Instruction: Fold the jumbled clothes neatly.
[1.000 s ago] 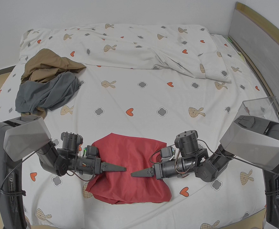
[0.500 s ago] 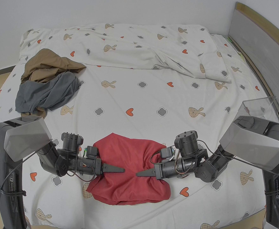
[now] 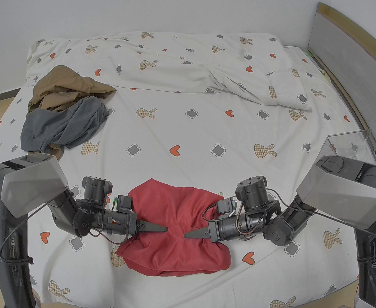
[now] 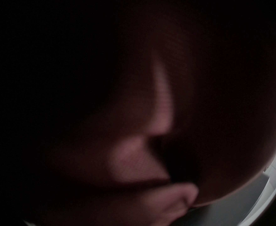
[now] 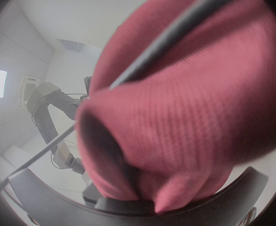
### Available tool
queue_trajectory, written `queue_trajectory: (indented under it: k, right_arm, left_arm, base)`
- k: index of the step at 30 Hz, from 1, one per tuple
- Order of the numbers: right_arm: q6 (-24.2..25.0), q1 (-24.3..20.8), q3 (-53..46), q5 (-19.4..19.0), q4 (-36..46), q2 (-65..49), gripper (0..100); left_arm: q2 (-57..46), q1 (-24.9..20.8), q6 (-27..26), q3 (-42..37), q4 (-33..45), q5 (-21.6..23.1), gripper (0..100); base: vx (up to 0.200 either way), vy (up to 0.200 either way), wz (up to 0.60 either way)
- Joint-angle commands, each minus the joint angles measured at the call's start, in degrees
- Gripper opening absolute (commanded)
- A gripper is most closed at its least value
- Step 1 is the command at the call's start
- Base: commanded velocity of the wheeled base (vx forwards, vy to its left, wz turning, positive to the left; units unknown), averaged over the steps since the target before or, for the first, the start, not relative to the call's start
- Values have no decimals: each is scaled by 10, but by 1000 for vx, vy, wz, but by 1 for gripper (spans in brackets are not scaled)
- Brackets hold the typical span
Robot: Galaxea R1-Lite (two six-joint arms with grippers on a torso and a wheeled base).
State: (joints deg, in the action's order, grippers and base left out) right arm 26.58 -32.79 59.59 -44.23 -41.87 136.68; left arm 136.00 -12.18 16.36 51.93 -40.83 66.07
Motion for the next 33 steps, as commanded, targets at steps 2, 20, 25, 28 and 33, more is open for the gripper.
queue_trajectory:
  k: [2,20,25,28,33]
  right_arm:
    - [3,-3,-11,0,5,-32,0]
    - [69,-2,-52,2,11,-171,0]
    - [70,-3,-56,2,20,-193,0]
    - [69,-5,-51,3,60,-217,0]
    - [69,-13,-47,3,82,-244,0]
  left_arm:
    - [-46,2,5,-11,5,0,0]
    - [-145,0,113,-30,6,0,0]
    - [-166,-1,135,-28,7,0,0]
    - [-180,-2,148,-27,7,0,0]
    - [-201,-2,162,-29,7,0,0]
  base:
    - [0,0,0]
    - [0,0,0]
    - [0,0,0]
    - [0,0,0]
    - [0,0,0]
